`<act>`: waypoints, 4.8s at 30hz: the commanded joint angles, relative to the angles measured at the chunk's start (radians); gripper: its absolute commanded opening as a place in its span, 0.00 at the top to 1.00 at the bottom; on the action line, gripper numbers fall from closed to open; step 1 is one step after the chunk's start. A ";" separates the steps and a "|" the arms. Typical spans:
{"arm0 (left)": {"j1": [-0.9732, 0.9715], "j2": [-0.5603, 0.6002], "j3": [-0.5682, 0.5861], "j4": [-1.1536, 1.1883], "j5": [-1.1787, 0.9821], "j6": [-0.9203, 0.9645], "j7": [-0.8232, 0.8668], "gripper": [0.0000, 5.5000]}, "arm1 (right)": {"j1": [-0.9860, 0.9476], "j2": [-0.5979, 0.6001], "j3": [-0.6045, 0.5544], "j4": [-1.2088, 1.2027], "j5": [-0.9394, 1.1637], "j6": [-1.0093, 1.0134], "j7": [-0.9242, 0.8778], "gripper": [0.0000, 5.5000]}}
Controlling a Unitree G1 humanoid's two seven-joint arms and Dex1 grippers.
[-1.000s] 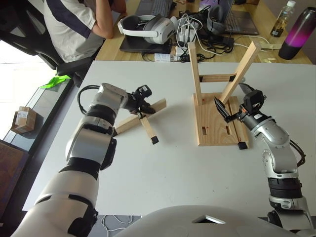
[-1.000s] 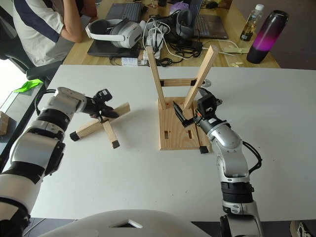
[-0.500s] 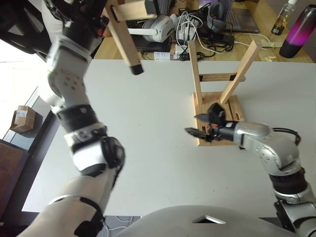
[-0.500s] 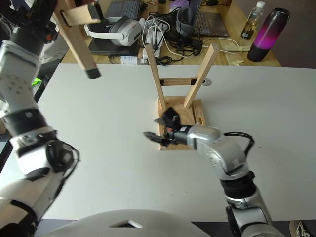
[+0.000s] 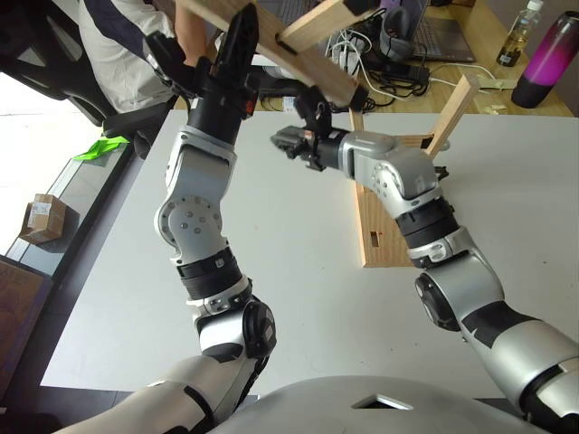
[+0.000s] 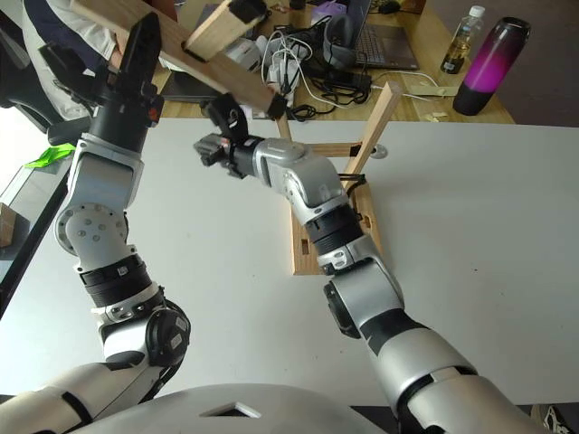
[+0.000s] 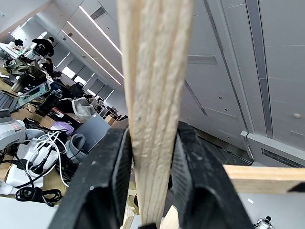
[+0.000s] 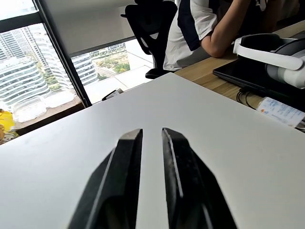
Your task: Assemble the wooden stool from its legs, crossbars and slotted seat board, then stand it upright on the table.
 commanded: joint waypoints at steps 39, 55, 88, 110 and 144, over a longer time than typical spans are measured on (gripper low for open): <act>0.122 0.412 -0.261 0.021 0.052 0.097 -0.150 0.82 | 1.012 -1.071 -0.152 -1.031 0.172 0.222 1.057 1.00; 0.179 0.339 -0.399 -0.009 0.137 0.318 -0.017 0.82 | 1.318 -1.118 -0.280 -0.867 0.102 0.045 0.918 1.00; 0.143 0.442 -0.601 -0.051 0.368 0.451 0.066 0.82 | 1.403 -0.990 -0.136 -0.817 -0.103 -0.294 0.639 1.00; 0.182 0.265 -0.401 -0.243 0.618 -0.230 0.119 0.45 | 1.140 -0.836 -0.213 -0.484 -0.160 -0.325 0.339 0.93; 0.252 0.123 -0.454 -0.132 0.816 -0.582 0.133 0.02 | 0.743 -0.708 -0.120 -0.181 -0.068 0.320 0.178 0.12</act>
